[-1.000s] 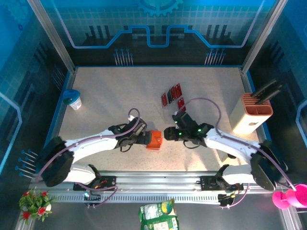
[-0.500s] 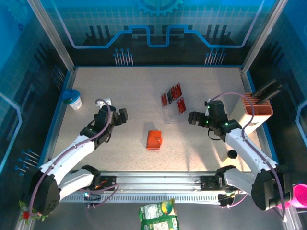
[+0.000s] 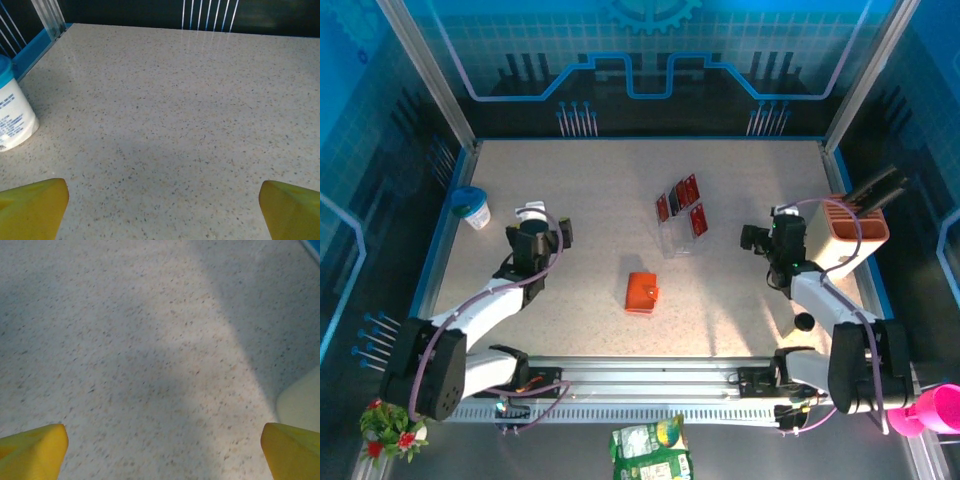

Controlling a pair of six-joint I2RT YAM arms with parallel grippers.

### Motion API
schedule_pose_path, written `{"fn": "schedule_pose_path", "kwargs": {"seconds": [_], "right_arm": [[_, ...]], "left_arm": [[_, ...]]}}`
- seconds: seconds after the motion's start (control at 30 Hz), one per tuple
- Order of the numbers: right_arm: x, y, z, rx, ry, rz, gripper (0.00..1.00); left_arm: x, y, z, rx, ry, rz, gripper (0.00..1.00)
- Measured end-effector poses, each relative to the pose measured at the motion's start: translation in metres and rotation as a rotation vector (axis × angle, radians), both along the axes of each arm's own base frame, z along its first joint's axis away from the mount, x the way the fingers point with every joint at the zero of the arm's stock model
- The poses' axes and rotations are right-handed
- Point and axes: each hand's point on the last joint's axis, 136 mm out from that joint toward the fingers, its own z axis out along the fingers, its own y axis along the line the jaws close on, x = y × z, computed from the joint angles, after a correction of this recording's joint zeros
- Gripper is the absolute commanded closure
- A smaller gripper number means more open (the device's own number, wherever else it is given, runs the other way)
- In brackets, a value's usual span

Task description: Put the credit cards into the card holder

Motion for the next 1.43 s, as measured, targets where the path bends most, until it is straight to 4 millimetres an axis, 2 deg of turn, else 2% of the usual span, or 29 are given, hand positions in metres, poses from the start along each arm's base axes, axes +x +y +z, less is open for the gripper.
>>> {"fn": "schedule_pose_path", "kwargs": {"seconds": [0.2, 0.37, 0.53, 0.6, 0.77, 1.0, 1.43], "right_arm": [[0.001, -0.002, -0.02, -0.035, -0.078, 0.035, 0.0], [0.019, 0.002, -0.014, -0.042, -0.178, 0.084, 0.0], [0.032, 0.017, -0.025, -0.054, -0.213, 0.172, 0.0], [0.031, 0.02, -0.029, -0.058, -0.195, 0.193, 0.0], [0.039, 0.029, -0.019, -0.077, -0.225, 0.23, 0.0], [0.039, 0.042, -0.015, -0.123, -0.24, 0.261, 0.0], [0.042, 0.038, -0.013, -0.113, -0.24, 0.277, 0.0]], "left_arm": [[0.004, 0.012, -0.041, 0.052, 0.038, -0.006, 0.01], [0.022, 0.018, -0.042, 0.031, -0.03, -0.034, 0.01], [0.026, 0.023, -0.055, -0.005, -0.032, -0.064, 0.01], [0.028, 0.022, -0.053, -0.02, -0.042, -0.081, 0.01], [0.03, 0.021, -0.051, -0.041, -0.051, -0.108, 0.01], [0.03, 0.017, -0.051, -0.049, -0.052, -0.127, 0.01], [0.03, 0.016, -0.051, -0.052, -0.052, -0.133, 0.01]]}}
